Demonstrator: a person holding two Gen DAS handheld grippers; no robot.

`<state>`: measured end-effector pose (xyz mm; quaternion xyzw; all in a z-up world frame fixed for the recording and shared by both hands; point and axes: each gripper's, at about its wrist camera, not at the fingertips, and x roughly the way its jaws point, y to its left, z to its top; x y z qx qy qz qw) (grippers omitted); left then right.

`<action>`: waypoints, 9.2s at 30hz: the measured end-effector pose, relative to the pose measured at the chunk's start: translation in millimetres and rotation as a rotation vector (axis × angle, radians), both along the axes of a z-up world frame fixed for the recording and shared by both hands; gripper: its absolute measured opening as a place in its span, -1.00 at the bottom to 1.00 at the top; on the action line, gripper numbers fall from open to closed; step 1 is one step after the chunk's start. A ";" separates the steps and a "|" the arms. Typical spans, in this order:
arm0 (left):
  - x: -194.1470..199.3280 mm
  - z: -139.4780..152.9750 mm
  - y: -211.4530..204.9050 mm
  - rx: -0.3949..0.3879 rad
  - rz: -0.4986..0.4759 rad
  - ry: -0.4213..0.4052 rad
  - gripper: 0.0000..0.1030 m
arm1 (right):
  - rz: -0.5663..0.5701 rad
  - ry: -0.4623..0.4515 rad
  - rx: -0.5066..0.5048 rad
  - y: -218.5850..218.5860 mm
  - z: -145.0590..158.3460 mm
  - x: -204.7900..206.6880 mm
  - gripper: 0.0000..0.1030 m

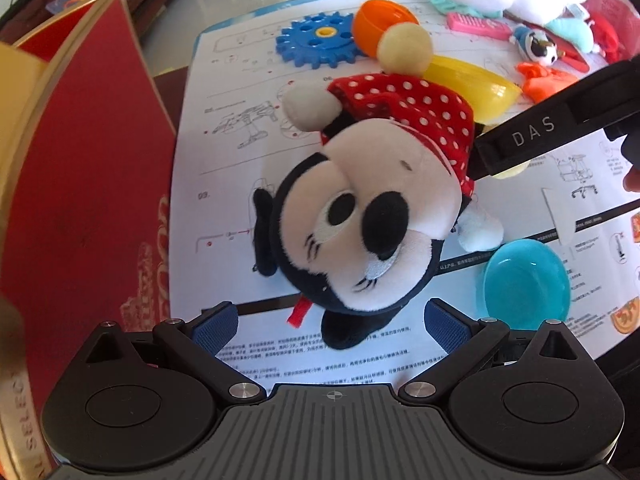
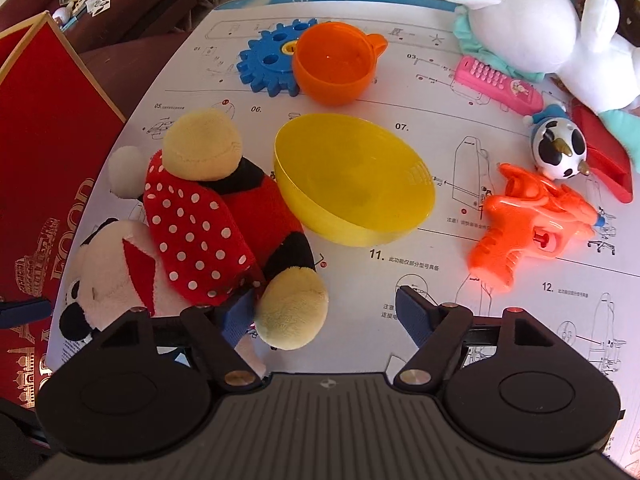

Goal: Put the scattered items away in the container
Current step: 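Close the left gripper on Minnie's body while the right gripper closes on her foot, then carry the Minnie plush into the red box and open both grippers, then move both grippers back over the sheet toward the yellow bowl, then close both grippers on the rim of the yellow bowl, then lift the yellow bowl with both grippers and carry it toward the red box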

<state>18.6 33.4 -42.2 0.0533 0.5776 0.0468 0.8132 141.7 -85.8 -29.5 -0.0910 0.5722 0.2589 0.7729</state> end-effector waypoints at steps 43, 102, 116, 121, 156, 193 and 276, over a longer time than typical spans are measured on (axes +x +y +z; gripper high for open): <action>29.7 -9.4 -15.7 0.093 0.016 -0.055 0.24 | 0.123 -0.010 0.060 4.8 8.1 -19.6 -0.37; -162.2 205.9 141.7 0.188 0.585 -0.464 0.83 | 0.495 -0.421 0.226 157.3 205.6 -135.4 0.65; -118.8 198.5 68.2 0.135 0.323 -0.461 0.84 | 0.324 -0.385 0.160 66.3 177.3 -96.4 0.70; -94.2 183.3 46.7 0.101 0.252 -0.427 0.84 | 0.189 -0.336 0.091 20.3 147.2 -70.6 0.69; 88.0 43.9 -20.3 -0.106 0.077 -0.195 0.83 | -0.089 -0.108 0.035 -65.5 41.2 23.7 0.69; 131.6 -24.3 -26.3 -0.177 0.021 -0.069 0.50 | -0.095 -0.075 -0.021 -23.1 6.1 61.6 0.23; 121.8 -25.8 -29.0 -0.326 -0.091 -0.063 -0.80 | -0.158 -0.002 0.178 -39.6 -11.2 46.0 -0.71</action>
